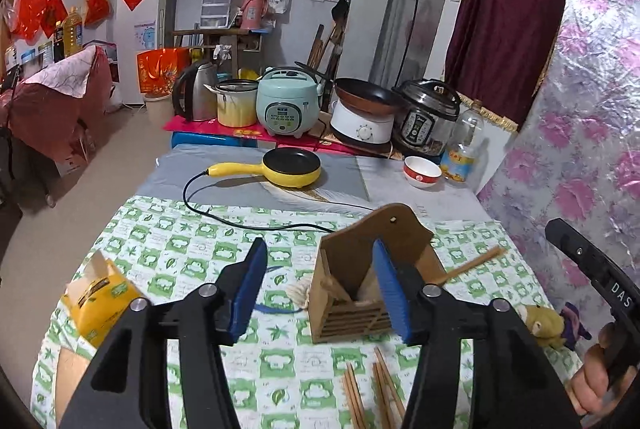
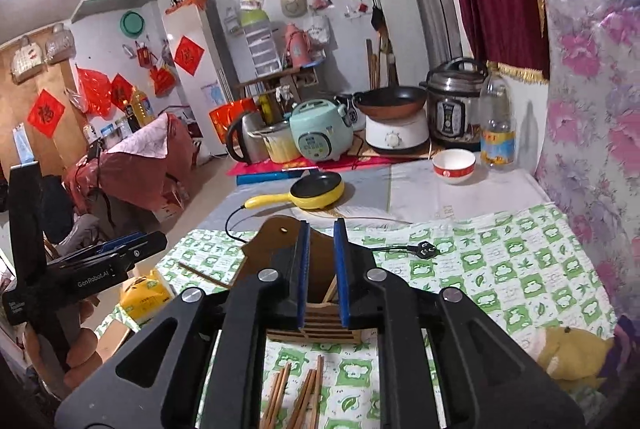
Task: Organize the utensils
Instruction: 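Raise both chopsticks, drop them into the caddy, open both tools, then withdraw both open tools from the caddy toward the chopstick pile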
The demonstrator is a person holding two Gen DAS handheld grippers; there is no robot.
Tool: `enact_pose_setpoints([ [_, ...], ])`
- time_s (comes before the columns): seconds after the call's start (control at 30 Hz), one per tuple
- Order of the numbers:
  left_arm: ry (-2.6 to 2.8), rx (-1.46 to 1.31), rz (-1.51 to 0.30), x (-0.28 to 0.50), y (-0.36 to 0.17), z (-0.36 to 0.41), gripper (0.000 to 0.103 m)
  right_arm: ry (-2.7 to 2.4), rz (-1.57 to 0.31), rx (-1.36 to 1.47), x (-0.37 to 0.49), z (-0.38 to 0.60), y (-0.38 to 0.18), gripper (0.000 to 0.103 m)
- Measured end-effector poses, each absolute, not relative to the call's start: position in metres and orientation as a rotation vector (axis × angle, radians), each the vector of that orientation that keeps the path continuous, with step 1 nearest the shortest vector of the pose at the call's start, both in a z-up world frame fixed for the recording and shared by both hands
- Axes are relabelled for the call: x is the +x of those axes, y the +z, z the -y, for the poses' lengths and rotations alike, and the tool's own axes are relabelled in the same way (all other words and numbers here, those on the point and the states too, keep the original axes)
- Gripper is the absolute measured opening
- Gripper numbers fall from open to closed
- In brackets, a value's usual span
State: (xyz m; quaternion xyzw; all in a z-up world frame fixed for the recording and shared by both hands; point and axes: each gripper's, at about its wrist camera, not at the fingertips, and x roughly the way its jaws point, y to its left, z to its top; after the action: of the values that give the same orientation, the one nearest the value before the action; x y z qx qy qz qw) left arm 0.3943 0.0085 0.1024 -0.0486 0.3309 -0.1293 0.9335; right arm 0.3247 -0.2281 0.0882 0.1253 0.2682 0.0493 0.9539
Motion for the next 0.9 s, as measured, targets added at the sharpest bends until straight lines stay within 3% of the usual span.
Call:
enact_pose_setpoints([
  [0.33,-0.225,-0.057,-0.65,0.323,0.107,-0.019,0.073,0.124,-0.525,0.215,0.255,0.211,0.101,0.028],
  [0.47,-0.226,-0.061,-0.641,0.297,0.108,-0.023,0.079,0.118,-0.506,0.203,0.228,0.208,0.106,0.038],
  [0.73,-0.207,-0.062,-0.634,0.247,0.105,-0.03,0.084,0.12,-0.5,0.194,0.181,0.202,0.105,0.046],
  [0.9,-0.201,-0.074,-0.635,0.219,0.095,-0.037,0.093,0.121,-0.472,0.179,0.147,0.198,0.107,0.059],
])
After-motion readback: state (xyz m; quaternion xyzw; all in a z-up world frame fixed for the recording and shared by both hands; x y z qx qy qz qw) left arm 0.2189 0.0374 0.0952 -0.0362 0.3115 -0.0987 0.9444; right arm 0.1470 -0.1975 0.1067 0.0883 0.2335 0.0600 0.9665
